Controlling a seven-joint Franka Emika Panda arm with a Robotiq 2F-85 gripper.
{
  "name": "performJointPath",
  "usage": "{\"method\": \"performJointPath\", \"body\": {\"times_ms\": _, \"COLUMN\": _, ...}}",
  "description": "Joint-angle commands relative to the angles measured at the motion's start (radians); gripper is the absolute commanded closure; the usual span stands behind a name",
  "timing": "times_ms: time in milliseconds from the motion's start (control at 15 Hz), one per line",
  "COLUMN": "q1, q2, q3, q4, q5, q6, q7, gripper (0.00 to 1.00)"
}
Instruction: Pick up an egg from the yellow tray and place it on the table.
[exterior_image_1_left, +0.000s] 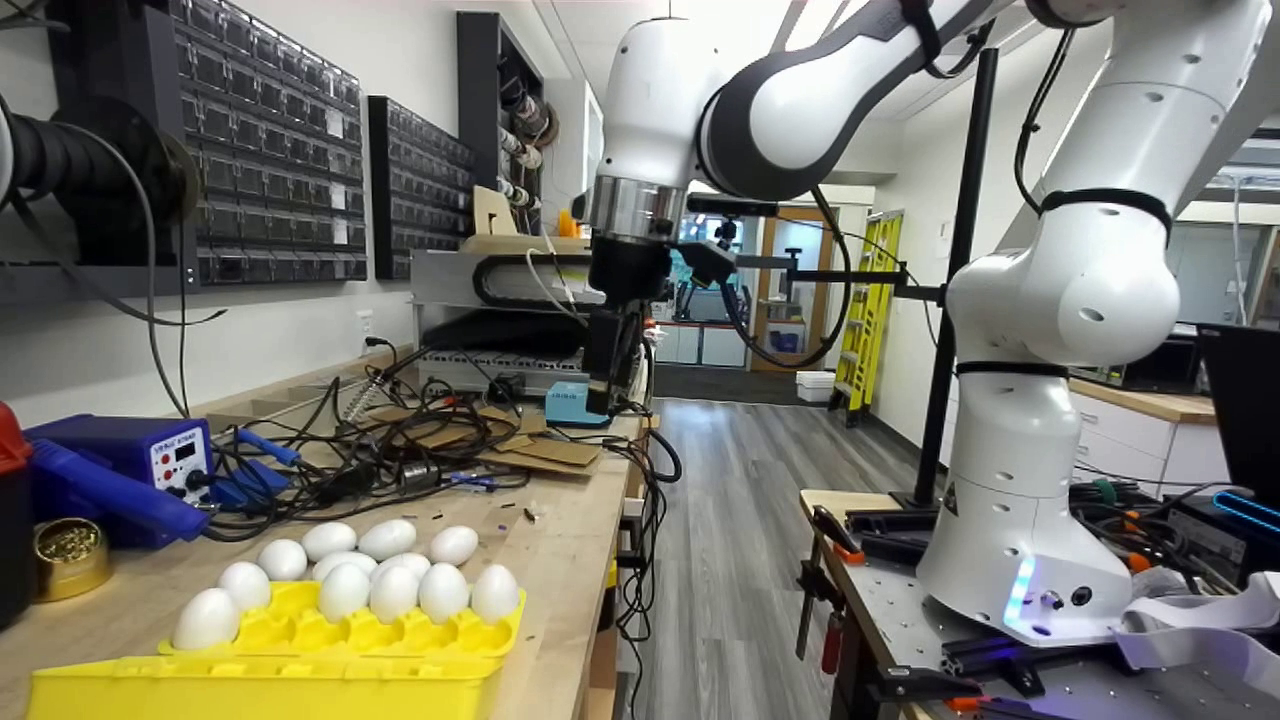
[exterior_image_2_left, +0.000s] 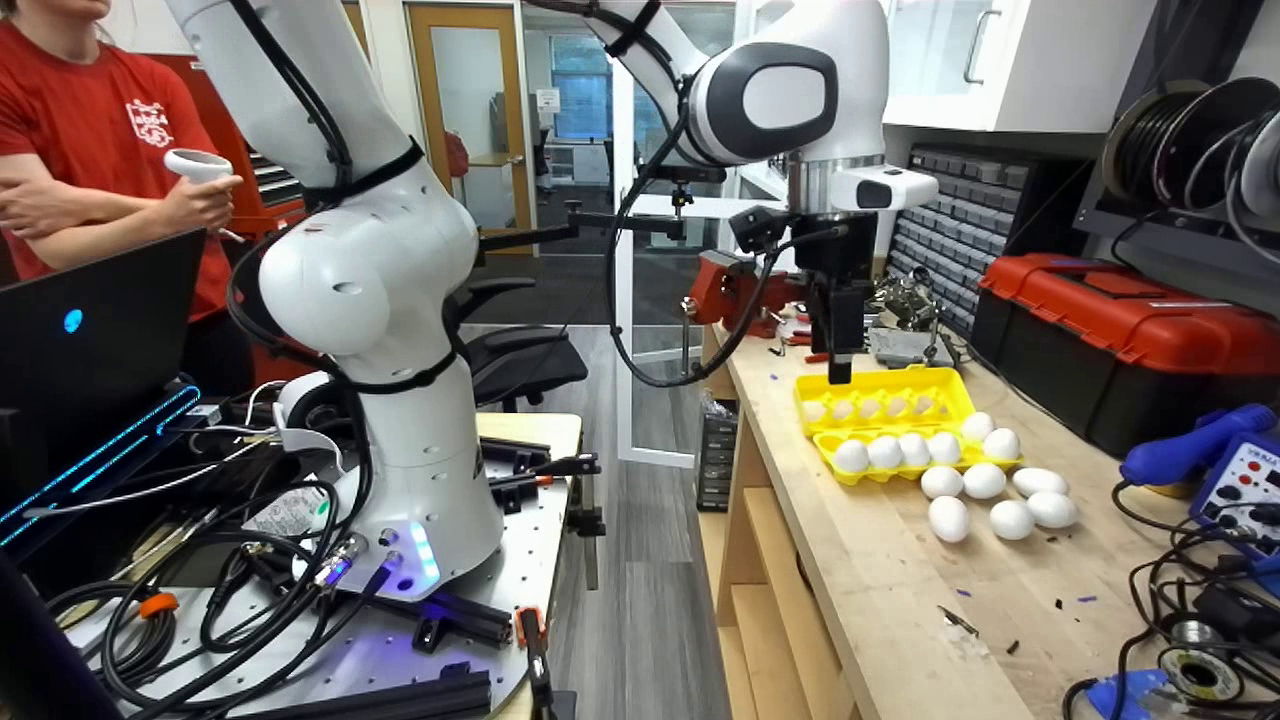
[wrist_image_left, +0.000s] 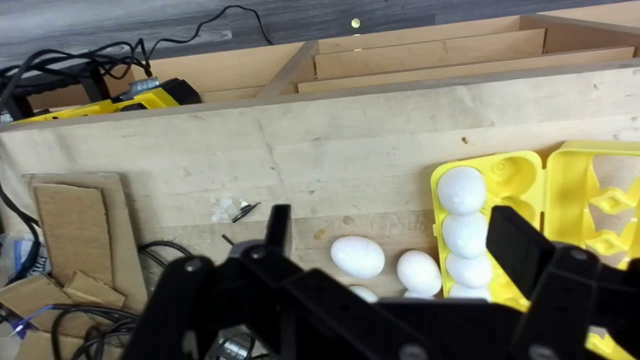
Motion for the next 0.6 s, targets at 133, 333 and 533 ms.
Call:
{"method": "performJointPath", "body": {"times_ms": 133, "q1": 0.055, "q2": 0.156, "q3": 0.023, "q4": 0.124, "q5": -0.002, "q6": 0.04, "q7": 0.068, "gripper": 0.0}}
{"method": "performJointPath", "body": {"times_ms": 333, "q1": 0.07, "q2": 0.15, "q3": 0.007, "q4": 0.117, "q5": -0.004, "q6": 0.025, "q7": 0.043, "gripper": 0.0}}
{"method": "performJointPath", "body": {"times_ms": 533, "q1": 0.076, "q2": 0.168, "q3": 0.006, "q4": 0.133, "q5": -0.004, "q6": 0.025, "q7": 0.043, "gripper": 0.0}}
